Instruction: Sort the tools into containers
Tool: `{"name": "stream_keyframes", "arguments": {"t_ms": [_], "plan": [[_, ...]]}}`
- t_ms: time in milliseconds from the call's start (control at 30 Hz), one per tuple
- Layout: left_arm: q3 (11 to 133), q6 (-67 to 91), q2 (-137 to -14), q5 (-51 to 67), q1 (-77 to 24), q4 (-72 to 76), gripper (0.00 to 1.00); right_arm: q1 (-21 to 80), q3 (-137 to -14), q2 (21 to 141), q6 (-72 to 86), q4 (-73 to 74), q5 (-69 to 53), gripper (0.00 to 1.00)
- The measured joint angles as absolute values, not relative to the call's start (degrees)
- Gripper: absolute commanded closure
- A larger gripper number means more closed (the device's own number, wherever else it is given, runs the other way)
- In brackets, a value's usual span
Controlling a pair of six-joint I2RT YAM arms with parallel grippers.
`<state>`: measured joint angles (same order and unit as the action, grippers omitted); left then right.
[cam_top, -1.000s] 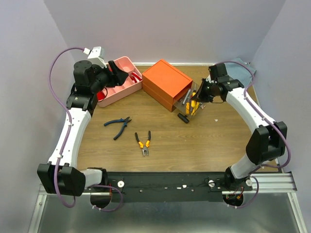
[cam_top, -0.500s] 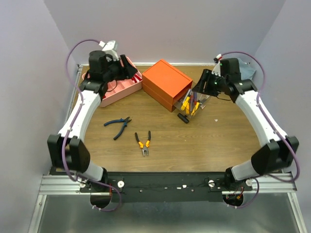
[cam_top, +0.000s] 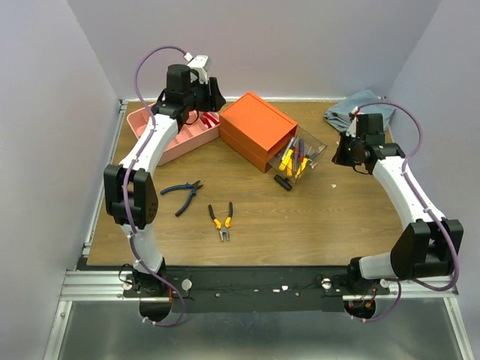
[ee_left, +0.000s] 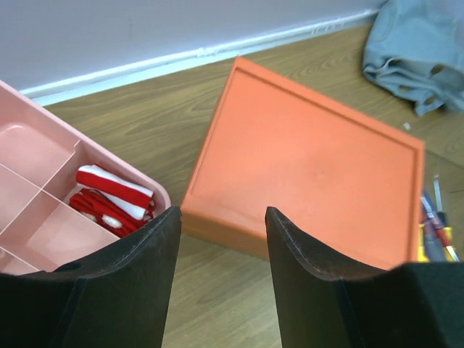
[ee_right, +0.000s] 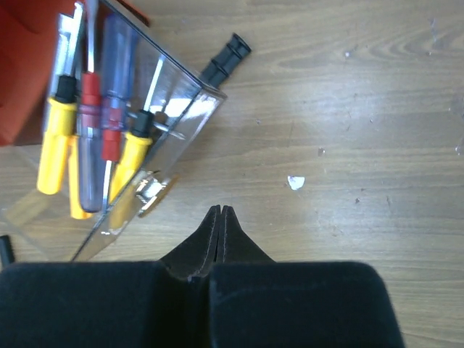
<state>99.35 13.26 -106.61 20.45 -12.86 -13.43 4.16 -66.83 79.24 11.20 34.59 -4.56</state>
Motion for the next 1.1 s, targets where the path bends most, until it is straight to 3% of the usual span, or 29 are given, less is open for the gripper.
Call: {"name": "stream_keyframes", "arguments": {"t_ms": [533,1100], "plan": [[105.21,6.87,-118.28,20.43,-12.84,-15.97,0.41,3.36,-59.75,81.97,11.35,27.81,-16.05,0.99],[106.26,5.89,-120.38,20.43,-14.24,-16.25,0.44,3.18,-72.58,96.57,15.68,26.26,-24.99,0.99]]}}
